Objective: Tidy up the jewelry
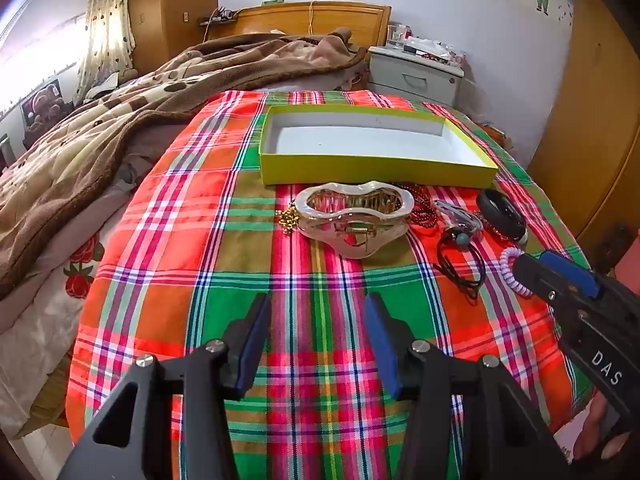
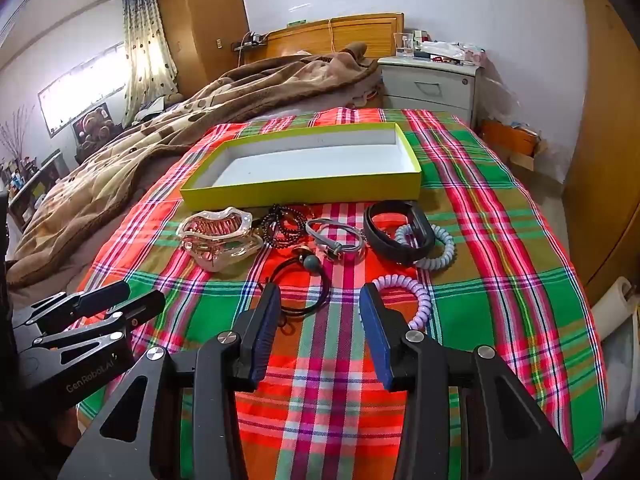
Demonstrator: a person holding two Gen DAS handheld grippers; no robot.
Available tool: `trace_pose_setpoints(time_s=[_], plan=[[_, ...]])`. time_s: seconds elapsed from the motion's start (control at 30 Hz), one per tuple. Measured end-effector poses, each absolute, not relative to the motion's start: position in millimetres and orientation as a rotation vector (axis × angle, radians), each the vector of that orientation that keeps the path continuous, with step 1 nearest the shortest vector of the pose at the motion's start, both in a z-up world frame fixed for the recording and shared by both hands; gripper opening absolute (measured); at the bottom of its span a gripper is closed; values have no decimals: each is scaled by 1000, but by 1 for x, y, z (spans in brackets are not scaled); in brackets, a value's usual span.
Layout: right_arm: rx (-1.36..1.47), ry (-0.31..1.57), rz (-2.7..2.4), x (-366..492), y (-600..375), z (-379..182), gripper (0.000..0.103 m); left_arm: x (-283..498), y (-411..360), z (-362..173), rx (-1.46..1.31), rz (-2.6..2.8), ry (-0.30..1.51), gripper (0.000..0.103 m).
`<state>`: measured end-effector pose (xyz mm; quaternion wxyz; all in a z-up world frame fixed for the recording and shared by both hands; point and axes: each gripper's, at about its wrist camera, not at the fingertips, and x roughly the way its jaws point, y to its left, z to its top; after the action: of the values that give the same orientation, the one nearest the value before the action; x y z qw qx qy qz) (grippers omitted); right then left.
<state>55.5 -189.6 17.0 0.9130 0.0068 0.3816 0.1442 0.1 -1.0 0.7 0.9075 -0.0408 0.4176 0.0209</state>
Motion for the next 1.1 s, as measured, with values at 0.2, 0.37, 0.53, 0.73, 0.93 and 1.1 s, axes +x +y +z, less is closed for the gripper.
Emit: trace_pose_setpoints(time_s=[0.2, 0.37, 0.53, 0.73, 0.93, 1.1], plan=[[8, 791, 284, 55, -189, 14, 42, 9, -6, 3, -50, 75, 861, 50], [-2, 772, 261, 59, -196, 19, 42, 0, -6, 6, -45, 76, 840, 50], [-2, 761, 253, 56, -195, 21, 42, 1, -4, 6, -50, 78, 842, 50], [-4, 758, 248, 56, -194, 21, 42, 1, -7, 7, -44, 74, 844, 50], [0, 759, 246, 58, -195, 21, 42, 1, -8, 7, -39, 70, 842, 50], [1, 760, 245, 59, -197, 21, 42, 2, -8, 6, -44, 61, 849, 50]])
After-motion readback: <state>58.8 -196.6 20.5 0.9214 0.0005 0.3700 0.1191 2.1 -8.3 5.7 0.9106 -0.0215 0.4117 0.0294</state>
